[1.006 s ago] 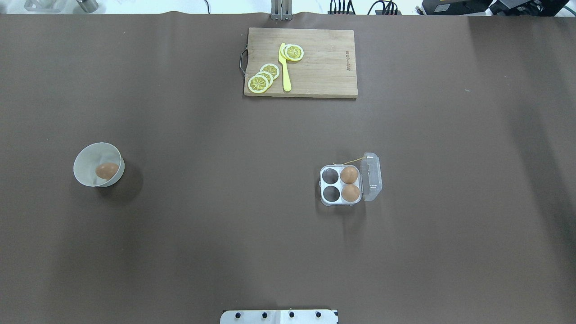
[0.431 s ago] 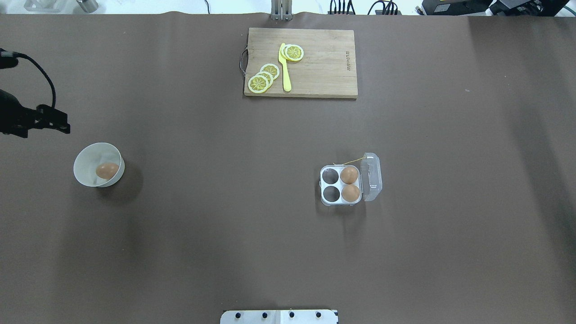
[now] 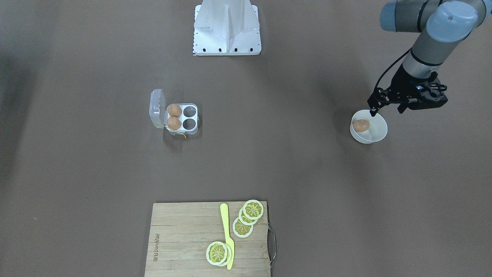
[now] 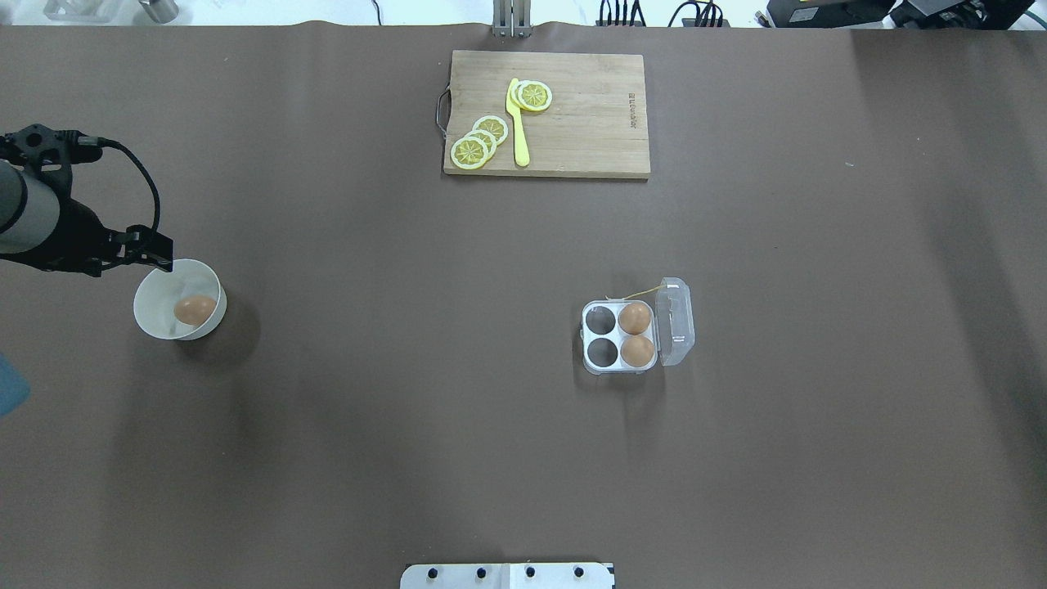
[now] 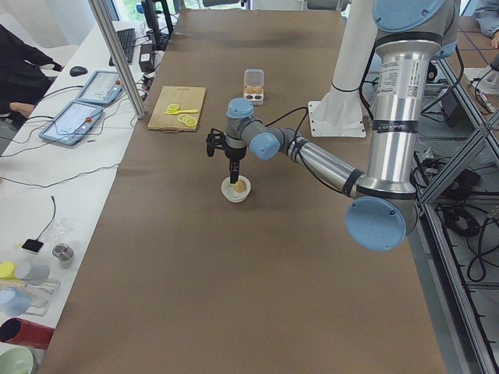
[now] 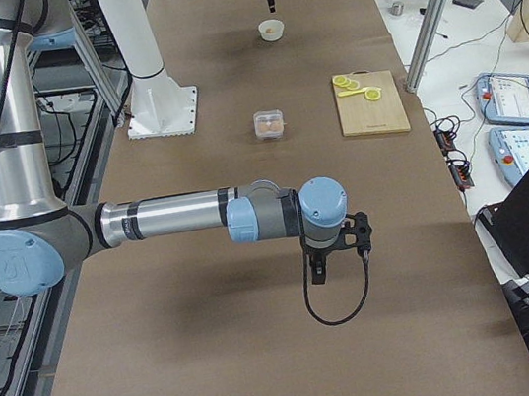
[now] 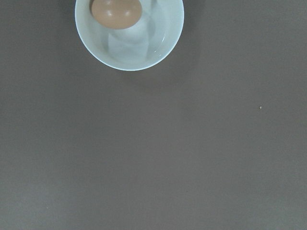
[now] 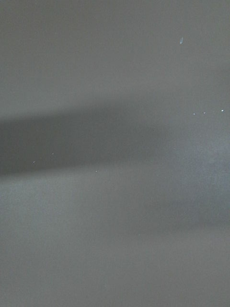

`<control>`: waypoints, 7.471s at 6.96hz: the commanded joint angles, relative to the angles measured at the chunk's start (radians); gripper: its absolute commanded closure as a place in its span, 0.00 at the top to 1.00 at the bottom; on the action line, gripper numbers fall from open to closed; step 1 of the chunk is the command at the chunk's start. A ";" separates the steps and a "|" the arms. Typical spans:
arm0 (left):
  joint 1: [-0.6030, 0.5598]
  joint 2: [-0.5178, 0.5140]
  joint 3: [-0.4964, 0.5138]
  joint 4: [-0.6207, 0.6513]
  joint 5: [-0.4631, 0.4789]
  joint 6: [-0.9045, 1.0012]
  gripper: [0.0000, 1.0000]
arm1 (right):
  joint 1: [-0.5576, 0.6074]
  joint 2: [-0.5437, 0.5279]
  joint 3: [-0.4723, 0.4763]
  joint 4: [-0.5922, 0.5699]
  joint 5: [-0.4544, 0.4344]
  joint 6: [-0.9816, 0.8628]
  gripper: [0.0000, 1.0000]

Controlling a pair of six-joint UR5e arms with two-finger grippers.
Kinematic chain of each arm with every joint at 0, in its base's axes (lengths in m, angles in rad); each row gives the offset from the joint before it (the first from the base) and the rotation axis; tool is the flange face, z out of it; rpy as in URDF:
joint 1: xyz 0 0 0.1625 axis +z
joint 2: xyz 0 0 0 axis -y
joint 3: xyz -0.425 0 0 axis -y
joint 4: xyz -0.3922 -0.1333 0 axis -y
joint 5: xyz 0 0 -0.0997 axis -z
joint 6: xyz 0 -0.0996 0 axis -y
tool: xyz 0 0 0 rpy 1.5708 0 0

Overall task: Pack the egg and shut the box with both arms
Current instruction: 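Move the left gripper over the white bowl and lower toward the egg, then close the left gripper on the brown egg inside the bowl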

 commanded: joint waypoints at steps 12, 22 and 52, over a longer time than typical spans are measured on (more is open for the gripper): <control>0.092 -0.013 0.178 -0.199 0.008 -0.033 0.90 | -0.002 0.001 -0.004 0.002 -0.002 0.002 1.00; 0.127 -0.013 0.222 -0.248 0.008 -0.033 0.94 | -0.002 0.003 0.007 0.002 0.000 0.005 1.00; 0.129 0.020 0.150 -0.240 0.002 -0.050 0.29 | -0.002 0.011 0.008 0.003 0.029 0.009 1.00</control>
